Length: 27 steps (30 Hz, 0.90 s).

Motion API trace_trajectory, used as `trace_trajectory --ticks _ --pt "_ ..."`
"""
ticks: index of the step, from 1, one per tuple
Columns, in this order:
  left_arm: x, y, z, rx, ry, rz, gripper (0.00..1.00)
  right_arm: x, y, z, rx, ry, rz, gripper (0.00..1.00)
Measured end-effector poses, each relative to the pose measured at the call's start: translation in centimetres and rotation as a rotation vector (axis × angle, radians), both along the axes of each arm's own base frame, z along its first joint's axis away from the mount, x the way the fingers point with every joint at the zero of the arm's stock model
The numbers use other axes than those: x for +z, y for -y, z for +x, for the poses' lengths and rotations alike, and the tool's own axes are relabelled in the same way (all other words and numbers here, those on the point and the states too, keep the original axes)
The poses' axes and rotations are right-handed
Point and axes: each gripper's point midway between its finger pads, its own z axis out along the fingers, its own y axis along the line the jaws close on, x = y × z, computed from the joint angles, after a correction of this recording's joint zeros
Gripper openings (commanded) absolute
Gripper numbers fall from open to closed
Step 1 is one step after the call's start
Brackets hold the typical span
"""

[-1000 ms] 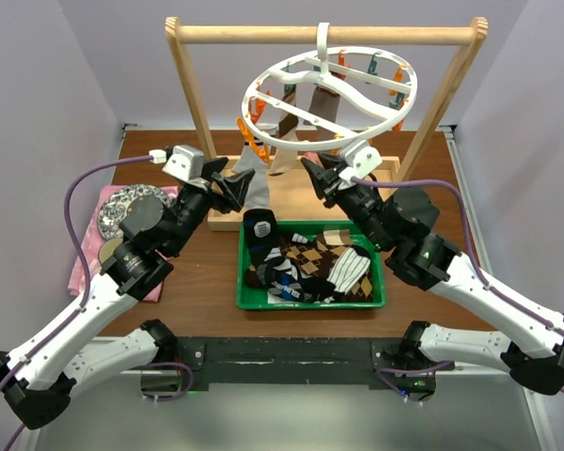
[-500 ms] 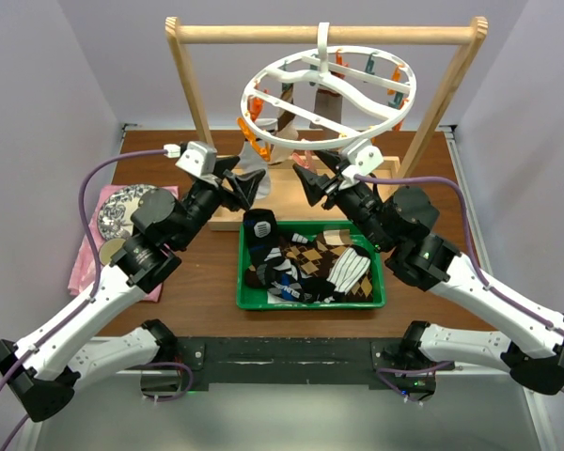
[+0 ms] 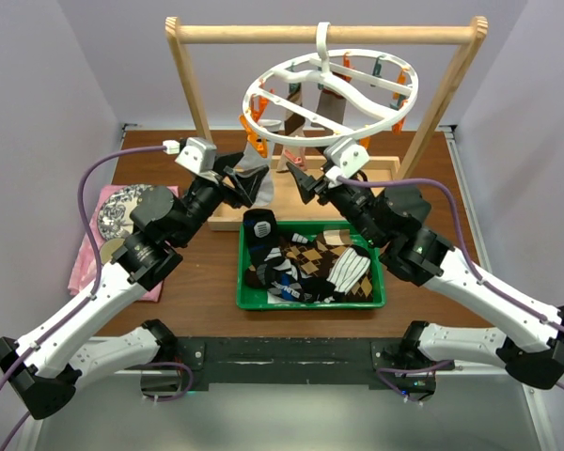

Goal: Clip the socks to the hanger
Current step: Open the clamp at the hanger.

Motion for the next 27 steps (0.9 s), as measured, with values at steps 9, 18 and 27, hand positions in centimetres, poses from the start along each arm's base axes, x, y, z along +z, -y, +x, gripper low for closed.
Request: trace_trajectory --ticks 9,18,27 --pt "0.3 0.1 -0.1 -0.009 0.002 -0.017 0.68 0.1 -0.4 -0.3 -0.004 0.048 -0.048 0.64" --pt "0.5 0.2 -0.2 -0.015 0.006 -0.024 0.68 -4.7 0.3 -0.7 -0.012 0.006 -0.084 0.65" --pt "0.9 1.1 0.6 -0.023 0.022 -0.025 0.67 -4.9 1.1 -3.0 0.021 -0.052 0.024 0.64"
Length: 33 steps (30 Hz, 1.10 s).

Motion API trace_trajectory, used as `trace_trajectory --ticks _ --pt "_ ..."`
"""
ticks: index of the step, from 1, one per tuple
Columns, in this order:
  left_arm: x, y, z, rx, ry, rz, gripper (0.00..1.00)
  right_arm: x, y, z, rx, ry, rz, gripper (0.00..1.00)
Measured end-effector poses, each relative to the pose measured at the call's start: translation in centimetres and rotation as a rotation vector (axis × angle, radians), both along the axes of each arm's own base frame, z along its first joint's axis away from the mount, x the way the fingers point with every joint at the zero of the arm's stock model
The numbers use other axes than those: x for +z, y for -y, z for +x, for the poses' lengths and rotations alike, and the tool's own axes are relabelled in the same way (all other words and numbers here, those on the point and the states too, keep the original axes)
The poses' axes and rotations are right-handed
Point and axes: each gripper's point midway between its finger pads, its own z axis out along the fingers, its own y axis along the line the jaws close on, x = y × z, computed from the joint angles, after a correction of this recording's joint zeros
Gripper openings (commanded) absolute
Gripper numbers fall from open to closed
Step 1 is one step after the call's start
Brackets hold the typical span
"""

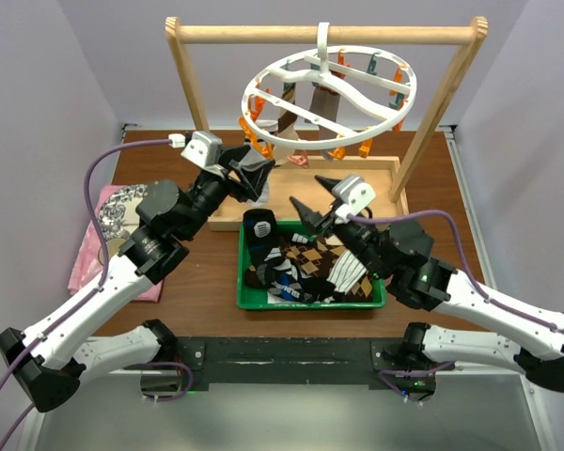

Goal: Clip the socks to the hanger
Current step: Open the clamp at the hanger.

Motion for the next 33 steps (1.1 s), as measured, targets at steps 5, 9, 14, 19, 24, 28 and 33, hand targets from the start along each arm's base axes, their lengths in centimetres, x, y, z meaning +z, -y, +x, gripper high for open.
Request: trace_trajectory --ticks 5,9,14,19,24,28,33 --pt "0.9 0.1 0.1 0.003 0.026 0.005 0.67 0.1 -4.0 -3.4 0.067 0.006 -0.037 0.64" --pt "1.6 -0.1 0.0 0.004 0.042 -0.006 0.67 -0.6 -5.3 -3.5 0.032 0.021 -0.109 0.64" --pt "2.1 -0.3 -0.3 0.005 0.058 -0.013 0.67 2.1 -5.0 -4.2 -0.026 0.065 -0.108 0.64" --pt "2.8 -0.8 -0.8 0.007 0.077 -0.022 0.68 4.6 -5.8 -6.3 -0.025 0.131 -0.101 0.64" --pt "3.3 -1.2 -1.2 0.009 0.09 -0.03 0.68 4.8 -4.8 -5.6 -0.087 0.152 -0.131 0.63" --pt "3.4 -1.3 -1.3 0.008 0.093 -0.033 0.68 5.3 -3.6 -4.3 -0.127 0.142 -0.127 0.63" --pt "3.6 -1.4 -1.5 0.009 0.098 -0.037 0.68 6.1 -2.2 -2.3 -0.185 0.113 -0.106 0.63"
